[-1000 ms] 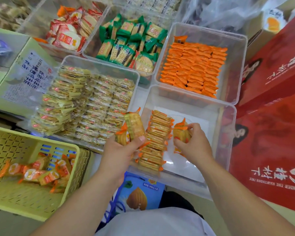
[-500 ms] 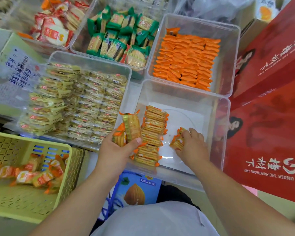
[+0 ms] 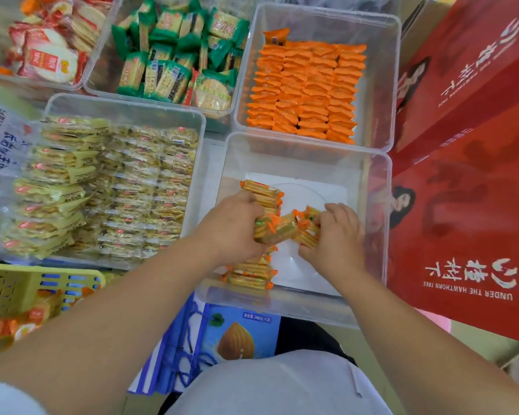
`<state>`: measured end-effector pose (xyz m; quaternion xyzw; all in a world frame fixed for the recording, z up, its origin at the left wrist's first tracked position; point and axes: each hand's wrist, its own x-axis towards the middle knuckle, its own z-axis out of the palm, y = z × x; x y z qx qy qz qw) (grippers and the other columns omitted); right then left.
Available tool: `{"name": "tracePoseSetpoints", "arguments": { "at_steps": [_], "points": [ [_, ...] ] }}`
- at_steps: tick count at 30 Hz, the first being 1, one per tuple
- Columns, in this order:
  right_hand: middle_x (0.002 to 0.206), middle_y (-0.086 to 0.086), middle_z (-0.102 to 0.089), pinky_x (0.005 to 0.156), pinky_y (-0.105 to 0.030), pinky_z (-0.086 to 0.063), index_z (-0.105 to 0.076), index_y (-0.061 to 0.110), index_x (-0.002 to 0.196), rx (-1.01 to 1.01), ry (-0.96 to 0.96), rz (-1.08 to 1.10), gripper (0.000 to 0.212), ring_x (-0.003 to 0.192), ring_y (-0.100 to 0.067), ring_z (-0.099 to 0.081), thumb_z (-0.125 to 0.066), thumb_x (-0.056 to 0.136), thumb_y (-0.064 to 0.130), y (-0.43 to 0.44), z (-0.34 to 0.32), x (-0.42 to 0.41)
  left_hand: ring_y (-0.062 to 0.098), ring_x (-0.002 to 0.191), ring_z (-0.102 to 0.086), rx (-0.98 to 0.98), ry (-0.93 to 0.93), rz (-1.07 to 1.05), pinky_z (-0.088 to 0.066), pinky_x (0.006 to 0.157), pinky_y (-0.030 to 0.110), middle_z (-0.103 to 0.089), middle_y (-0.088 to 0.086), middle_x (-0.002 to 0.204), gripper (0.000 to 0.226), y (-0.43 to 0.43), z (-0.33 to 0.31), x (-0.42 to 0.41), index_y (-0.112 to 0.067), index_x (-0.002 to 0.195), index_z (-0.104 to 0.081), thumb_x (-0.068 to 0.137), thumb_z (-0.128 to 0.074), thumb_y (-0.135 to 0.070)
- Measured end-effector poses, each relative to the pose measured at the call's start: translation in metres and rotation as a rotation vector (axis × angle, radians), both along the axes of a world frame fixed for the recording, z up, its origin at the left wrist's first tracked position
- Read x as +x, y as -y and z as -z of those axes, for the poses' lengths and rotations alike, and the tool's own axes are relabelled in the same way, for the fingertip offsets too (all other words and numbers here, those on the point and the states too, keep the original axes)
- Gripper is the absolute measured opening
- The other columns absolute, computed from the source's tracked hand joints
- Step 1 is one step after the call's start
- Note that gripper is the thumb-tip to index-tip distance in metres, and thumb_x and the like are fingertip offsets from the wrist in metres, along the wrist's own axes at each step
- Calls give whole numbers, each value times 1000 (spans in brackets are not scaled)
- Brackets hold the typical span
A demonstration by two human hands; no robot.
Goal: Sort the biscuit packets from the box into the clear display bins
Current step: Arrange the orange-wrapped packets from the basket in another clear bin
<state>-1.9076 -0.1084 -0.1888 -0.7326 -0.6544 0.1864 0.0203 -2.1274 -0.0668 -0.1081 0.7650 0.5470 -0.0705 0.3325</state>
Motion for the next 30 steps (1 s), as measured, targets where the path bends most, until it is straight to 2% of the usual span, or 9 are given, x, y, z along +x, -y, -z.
{"name": "tracePoseSetpoints", "arguments": {
  "at_steps": [2,5,11,14,17,21,24,27,30],
  "points": [
    [123,-3,-58,106,-46,-37,-60,20,95,95,-155,127,49,128,-28,-44,-82,56,40,-6,-6,0,33,131,-50,-22,-129,136,-46,105,42,-47,15,145,43,-20,6,8,-19,102,-72,72,-83,-48],
    [103,-1,-54,86,-41,-45,-51,22,87,102,-273,227,48,103,-26,-52,-83,57,43,-16,-14,3,31,151,-30,-76,-305,280,-36,118,38,-24,16,167,56,-48,19,17,-23,120,-69,74,-79,-53],
    [112,-5,-47,92,-42,-43,-66,20,106,-9,62,96,52,108,-31,-47,-83,61,41,-15,-4,8,36,158,-6,-154,-508,428,-21,126,50,3,13,173,81,-73,41,31,-28,148,-52,78,-77,-60],
    [110,-5,-49,86,-41,-39,-64,25,117,-38,156,16,54,106,-30,-47,-81,67,40,-11,5,2,34,154,-20,-186,-535,453,-26,121,49,-17,13,169,82,-75,46,34,-27,146,-55,75,-78,-62],
    [114,-5,-53,85,-40,-43,-53,28,135,-104,151,-29,63,109,-30,-51,-76,76,35,-9,11,2,29,137,-41,-179,-535,466,-37,110,44,-41,9,148,81,-76,47,35,-28,141,-59,72,-78,-65],
    [125,-6,-52,87,-40,-49,-49,17,126,-202,154,-38,54,119,-29,-49,-75,80,25,-6,17,4,30,124,-53,-206,-526,454,-45,99,40,-45,9,141,86,-78,47,35,-29,144,-57,69,-81,-64],
    [126,-8,-56,80,-39,-52,-50,17,128,-278,113,-30,45,115,-30,-55,-67,87,21,-4,19,5,30,121,-54,-208,-527,462,-49,96,40,-46,9,139,84,-77,45,34,-28,140,-60,68,-82,-65],
    [119,-6,-60,64,-34,-39,-51,19,122,-172,44,29,46,102,-33,-61,-70,82,31,-9,8,2,29,123,-52,-202,-529,481,-51,98,41,-46,8,138,81,-75,45,33,-26,137,-63,68,-82,-64],
    [100,-7,-63,58,-33,-35,-47,19,111,24,-54,119,46,86,-36,-62,-75,76,29,-26,-12,-3,29,127,-49,-202,-524,488,-51,101,43,-44,9,140,82,-74,44,33,-27,140,-61,69,-81,-63]
  ]
}}
